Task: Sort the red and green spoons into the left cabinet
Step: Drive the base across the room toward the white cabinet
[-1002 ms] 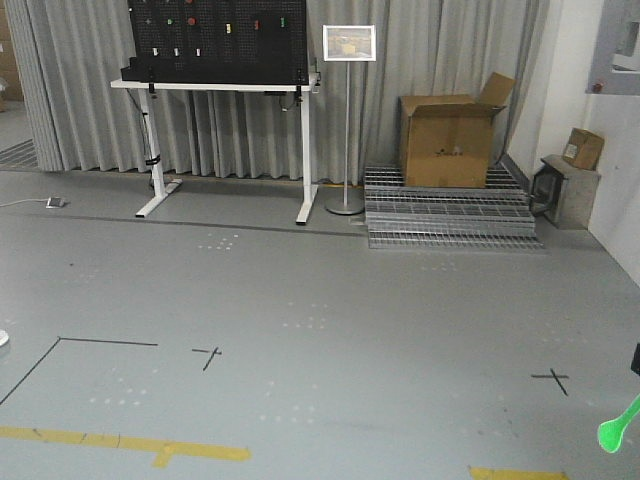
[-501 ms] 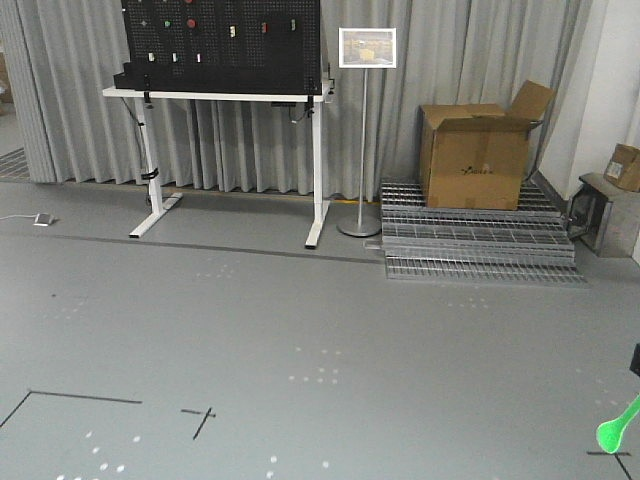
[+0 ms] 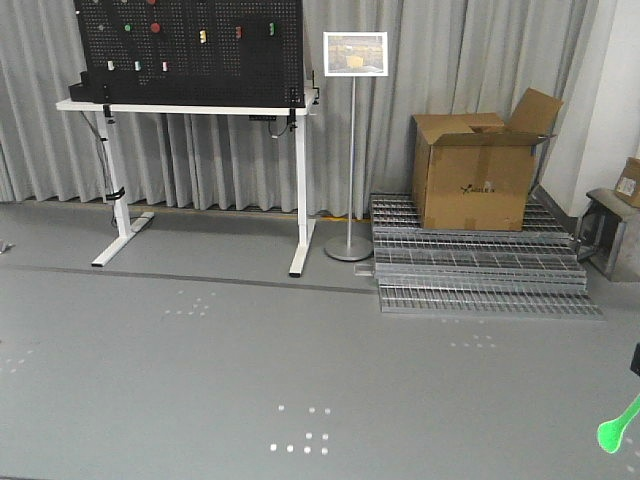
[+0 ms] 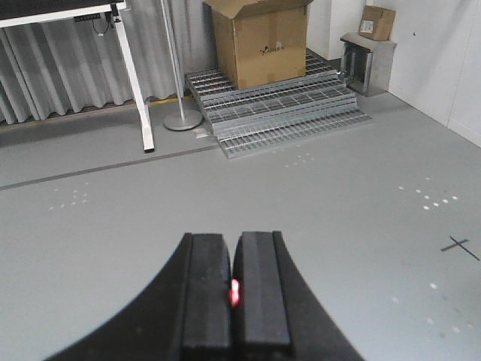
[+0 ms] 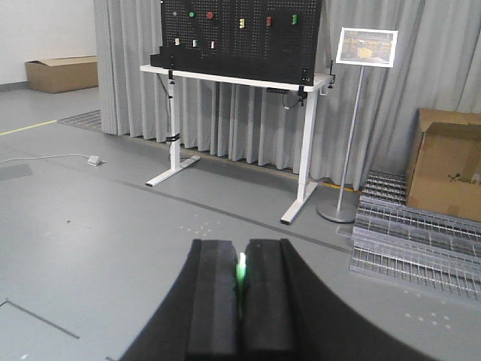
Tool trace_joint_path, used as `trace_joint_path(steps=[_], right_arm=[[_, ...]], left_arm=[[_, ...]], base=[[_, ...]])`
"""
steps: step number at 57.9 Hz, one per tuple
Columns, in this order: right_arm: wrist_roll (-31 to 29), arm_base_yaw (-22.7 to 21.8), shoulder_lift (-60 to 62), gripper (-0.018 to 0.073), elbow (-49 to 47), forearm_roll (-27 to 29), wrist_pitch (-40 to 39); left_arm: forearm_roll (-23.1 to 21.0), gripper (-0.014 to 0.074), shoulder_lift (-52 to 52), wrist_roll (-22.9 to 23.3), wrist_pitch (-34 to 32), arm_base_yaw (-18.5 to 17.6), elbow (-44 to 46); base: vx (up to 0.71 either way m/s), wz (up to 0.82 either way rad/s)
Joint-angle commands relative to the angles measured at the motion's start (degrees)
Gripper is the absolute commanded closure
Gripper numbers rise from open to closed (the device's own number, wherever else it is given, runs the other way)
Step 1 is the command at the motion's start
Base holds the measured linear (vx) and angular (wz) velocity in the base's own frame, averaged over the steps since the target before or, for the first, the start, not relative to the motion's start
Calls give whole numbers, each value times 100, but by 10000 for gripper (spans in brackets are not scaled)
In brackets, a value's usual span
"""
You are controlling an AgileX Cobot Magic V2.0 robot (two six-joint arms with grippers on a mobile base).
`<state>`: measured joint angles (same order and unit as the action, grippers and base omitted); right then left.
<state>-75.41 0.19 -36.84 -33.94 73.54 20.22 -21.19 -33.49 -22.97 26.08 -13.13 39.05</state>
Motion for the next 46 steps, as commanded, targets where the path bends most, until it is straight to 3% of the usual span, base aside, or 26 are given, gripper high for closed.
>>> trace_joint_path(steps=[1, 46], right_arm=[[3, -5, 3, 564, -173, 183, -128], [3, -5, 3, 564, -173, 178, -130]], left_arm=[[-86, 596, -21, 47, -425, 2, 148], [-86, 596, -21, 47, -425, 2, 148]], base=[[59, -3], [57, 2]])
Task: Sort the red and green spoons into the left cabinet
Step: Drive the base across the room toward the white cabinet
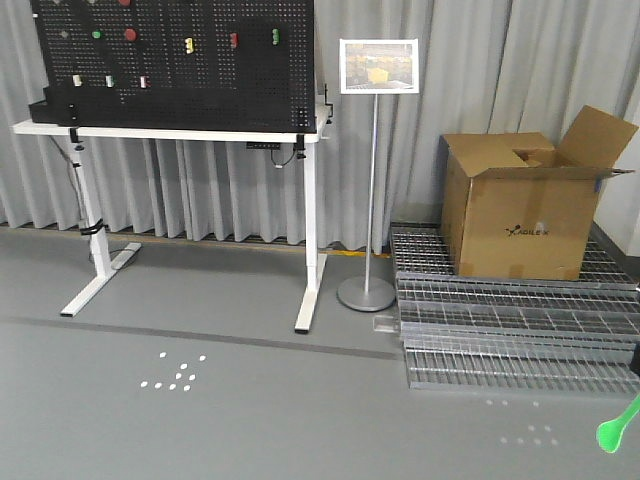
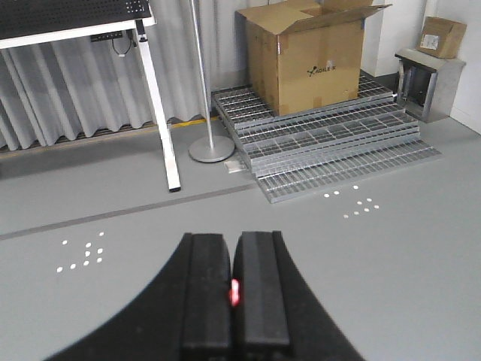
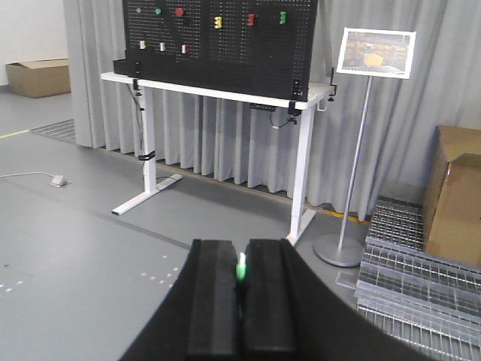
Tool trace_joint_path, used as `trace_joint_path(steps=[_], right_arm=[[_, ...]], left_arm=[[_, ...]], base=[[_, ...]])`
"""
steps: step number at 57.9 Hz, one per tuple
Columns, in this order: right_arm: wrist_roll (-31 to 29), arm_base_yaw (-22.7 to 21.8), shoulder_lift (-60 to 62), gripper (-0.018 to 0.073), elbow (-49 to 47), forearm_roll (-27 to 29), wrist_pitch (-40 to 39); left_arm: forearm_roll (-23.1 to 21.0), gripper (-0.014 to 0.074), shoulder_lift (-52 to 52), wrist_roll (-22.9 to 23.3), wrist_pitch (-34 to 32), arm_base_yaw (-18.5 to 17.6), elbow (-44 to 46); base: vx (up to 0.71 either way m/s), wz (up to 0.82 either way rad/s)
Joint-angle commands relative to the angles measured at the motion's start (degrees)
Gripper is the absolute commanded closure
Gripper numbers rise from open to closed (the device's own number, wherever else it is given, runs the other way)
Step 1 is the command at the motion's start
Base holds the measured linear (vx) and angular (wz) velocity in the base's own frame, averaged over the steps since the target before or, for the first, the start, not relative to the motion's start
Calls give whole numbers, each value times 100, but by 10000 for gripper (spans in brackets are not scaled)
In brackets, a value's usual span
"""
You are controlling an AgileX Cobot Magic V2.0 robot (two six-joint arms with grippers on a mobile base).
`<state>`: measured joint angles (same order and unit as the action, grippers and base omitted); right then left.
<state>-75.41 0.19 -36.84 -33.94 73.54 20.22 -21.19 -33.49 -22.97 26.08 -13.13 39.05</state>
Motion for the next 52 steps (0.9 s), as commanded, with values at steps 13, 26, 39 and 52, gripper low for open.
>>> trace_joint_path(steps=[13, 26, 39, 52], right_arm=[[3, -5, 3, 564, -173, 178, -130], [3, -5, 3, 564, -173, 178, -130], [3, -5, 3, 564, -173, 178, -130], [3, -5, 3, 564, -173, 178, -130]], left_arm=[[-86, 596, -21, 47, -425, 2, 148], [-86, 596, -21, 47, -425, 2, 148], [-86, 596, -21, 47, -425, 2, 148], [-86, 596, -21, 47, -425, 2, 148]], base=[[54, -13], [52, -20], [49, -15], [48, -12]])
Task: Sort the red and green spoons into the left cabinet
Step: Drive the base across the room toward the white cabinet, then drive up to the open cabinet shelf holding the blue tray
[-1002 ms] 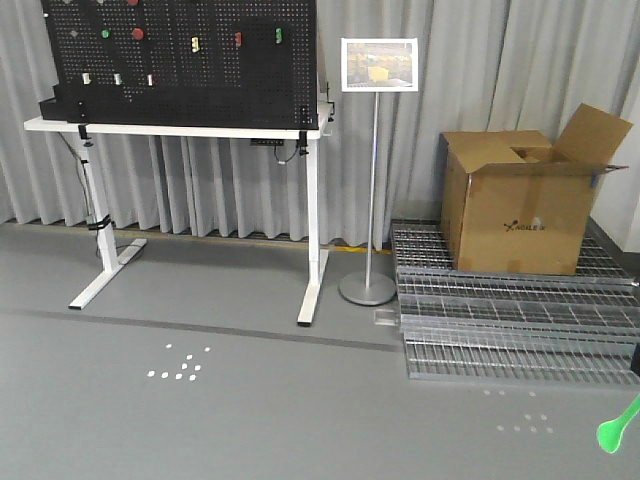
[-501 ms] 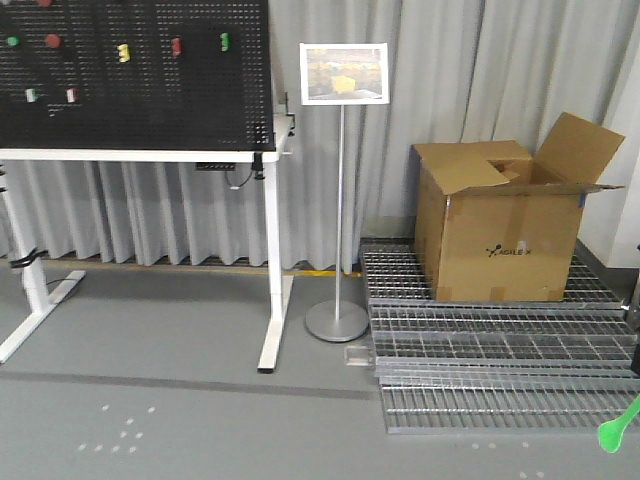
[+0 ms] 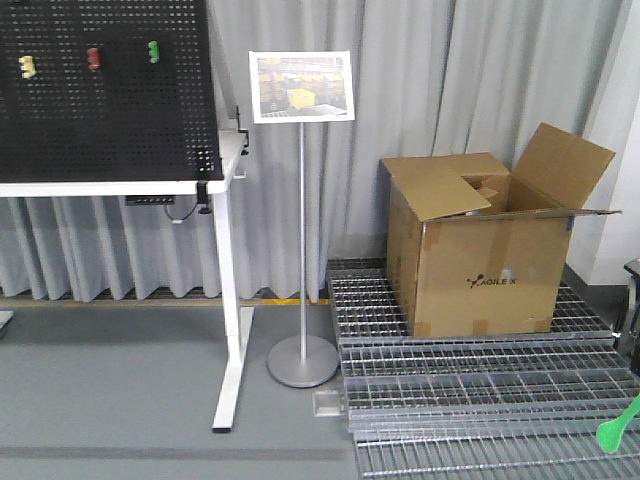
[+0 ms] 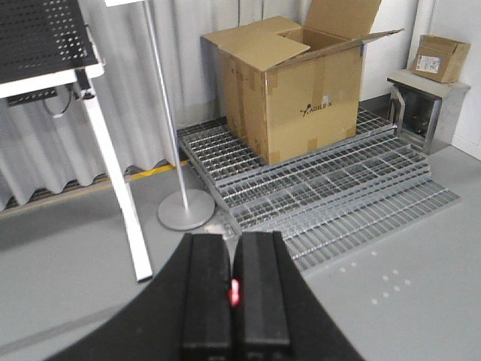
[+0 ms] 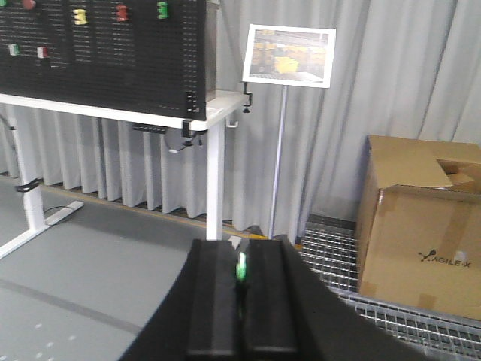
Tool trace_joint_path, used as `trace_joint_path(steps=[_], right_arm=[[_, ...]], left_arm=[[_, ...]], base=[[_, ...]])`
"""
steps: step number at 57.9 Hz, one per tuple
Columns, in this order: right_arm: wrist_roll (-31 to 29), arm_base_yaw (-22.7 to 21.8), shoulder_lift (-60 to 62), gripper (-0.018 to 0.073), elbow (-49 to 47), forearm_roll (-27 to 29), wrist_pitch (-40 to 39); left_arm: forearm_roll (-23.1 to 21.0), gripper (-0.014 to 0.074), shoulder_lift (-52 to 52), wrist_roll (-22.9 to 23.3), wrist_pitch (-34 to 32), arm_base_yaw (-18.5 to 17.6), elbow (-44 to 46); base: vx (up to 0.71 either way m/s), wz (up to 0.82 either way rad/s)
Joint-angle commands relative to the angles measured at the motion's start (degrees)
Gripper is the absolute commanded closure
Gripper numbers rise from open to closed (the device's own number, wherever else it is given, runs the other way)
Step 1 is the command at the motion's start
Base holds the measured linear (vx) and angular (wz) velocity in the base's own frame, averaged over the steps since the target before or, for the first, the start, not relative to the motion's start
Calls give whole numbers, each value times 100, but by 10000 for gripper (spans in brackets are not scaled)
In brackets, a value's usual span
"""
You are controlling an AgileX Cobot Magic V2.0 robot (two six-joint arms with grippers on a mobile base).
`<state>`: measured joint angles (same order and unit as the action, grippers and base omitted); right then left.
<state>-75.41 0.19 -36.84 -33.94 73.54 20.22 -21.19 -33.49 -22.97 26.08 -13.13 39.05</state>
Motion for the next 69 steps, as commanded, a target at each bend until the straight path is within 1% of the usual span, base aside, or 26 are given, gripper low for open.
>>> trace_joint_path(steps=[1, 14, 27, 69], right_arm=[[3, -5, 3, 564, -173, 178, -130], [3, -5, 3, 564, -173, 178, -130], [3, -5, 3, 564, -173, 178, -130], [3, -5, 3, 564, -173, 178, -130]], left_arm=[[-86, 596, -21, 47, -425, 2, 148], [-86, 596, -21, 47, -425, 2, 148], [-86, 596, -21, 47, -427, 2, 148], [-86, 596, -21, 47, -427, 2, 148]], base=[[47, -15], [45, -24], [40, -46], [30, -78]])
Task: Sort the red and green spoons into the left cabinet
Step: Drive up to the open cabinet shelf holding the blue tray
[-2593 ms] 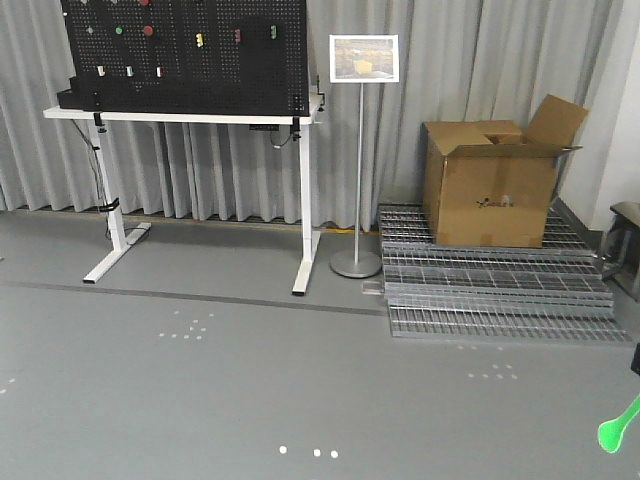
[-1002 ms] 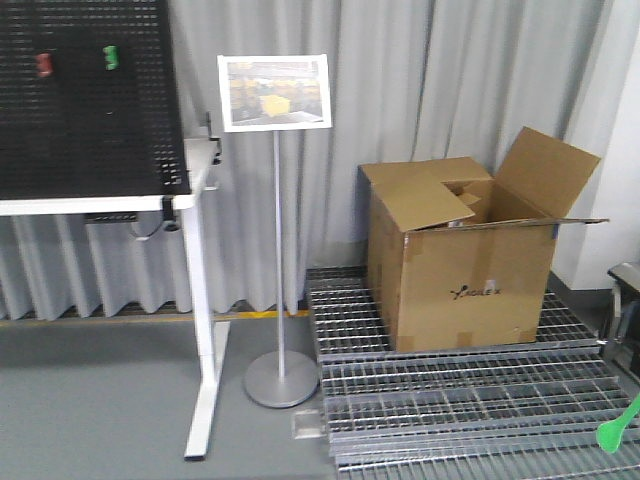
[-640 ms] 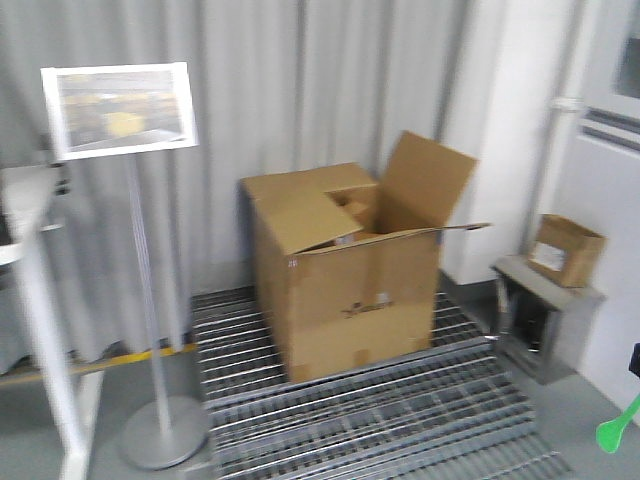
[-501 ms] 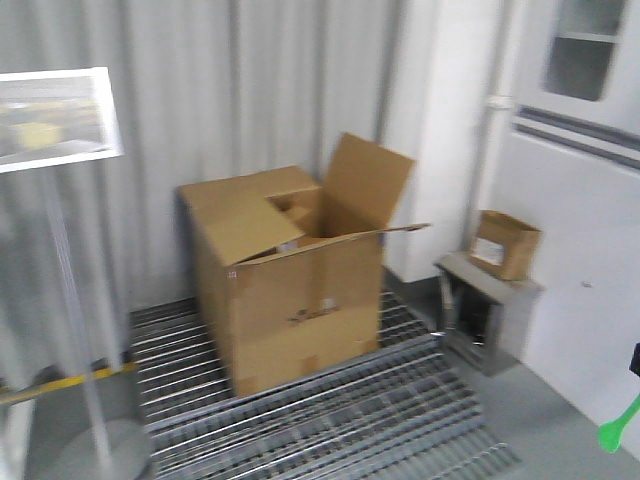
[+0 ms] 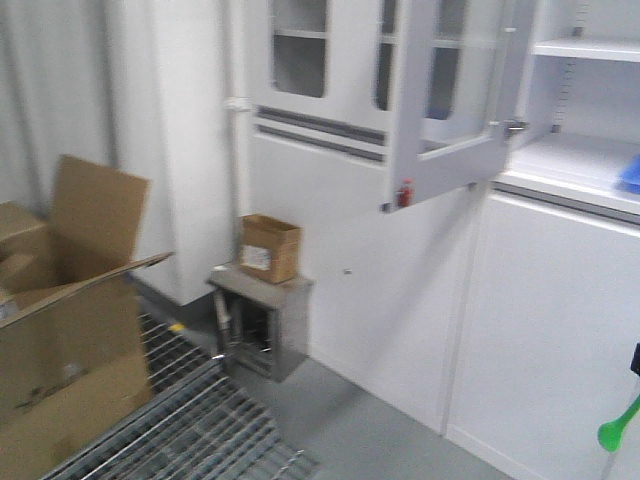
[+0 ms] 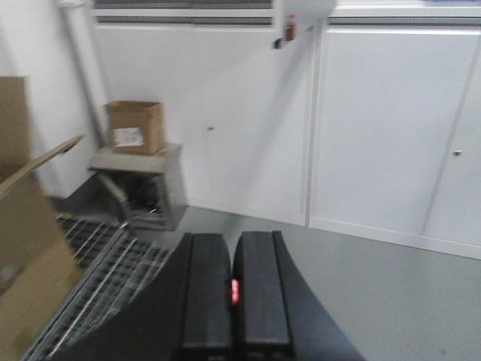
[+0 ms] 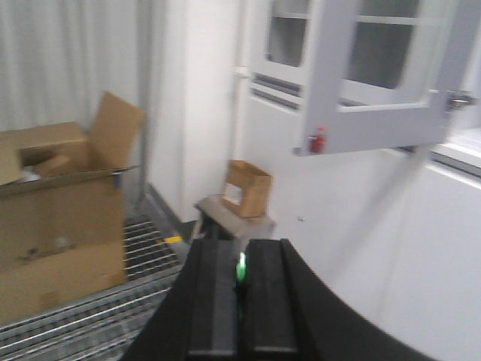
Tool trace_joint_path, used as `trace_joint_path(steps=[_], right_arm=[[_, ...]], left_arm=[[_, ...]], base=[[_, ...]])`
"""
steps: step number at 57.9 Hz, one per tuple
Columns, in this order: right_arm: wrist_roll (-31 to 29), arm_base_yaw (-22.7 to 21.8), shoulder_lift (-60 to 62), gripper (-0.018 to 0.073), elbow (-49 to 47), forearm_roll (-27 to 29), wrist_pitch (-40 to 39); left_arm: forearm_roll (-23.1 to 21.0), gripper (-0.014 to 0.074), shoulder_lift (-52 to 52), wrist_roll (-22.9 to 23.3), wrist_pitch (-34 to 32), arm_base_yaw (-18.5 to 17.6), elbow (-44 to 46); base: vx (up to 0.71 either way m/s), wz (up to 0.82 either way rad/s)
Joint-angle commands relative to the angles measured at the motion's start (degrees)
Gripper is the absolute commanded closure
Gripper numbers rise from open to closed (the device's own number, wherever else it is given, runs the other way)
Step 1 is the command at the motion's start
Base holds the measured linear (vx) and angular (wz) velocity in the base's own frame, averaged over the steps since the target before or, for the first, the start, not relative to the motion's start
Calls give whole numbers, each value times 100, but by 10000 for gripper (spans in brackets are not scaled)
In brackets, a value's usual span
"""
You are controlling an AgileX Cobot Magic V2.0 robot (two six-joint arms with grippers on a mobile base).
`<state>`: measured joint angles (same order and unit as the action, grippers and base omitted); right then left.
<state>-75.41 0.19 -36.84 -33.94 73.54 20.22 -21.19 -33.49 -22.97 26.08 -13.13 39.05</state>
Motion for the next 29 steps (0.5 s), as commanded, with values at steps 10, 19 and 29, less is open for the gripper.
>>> trace_joint_path(steps=[10, 19, 29], right_arm=[[3, -5, 3, 564, -173, 178, -130], [3, -5, 3, 564, -173, 178, -130], [3, -5, 3, 564, -173, 178, -130]], left_arm=[[-86, 596, -21, 47, -421, 2, 148], [-86, 596, -21, 47, -421, 2, 148], [-86, 596, -21, 47, -421, 2, 148]], base=[[27, -69], [28, -63], [29, -54]])
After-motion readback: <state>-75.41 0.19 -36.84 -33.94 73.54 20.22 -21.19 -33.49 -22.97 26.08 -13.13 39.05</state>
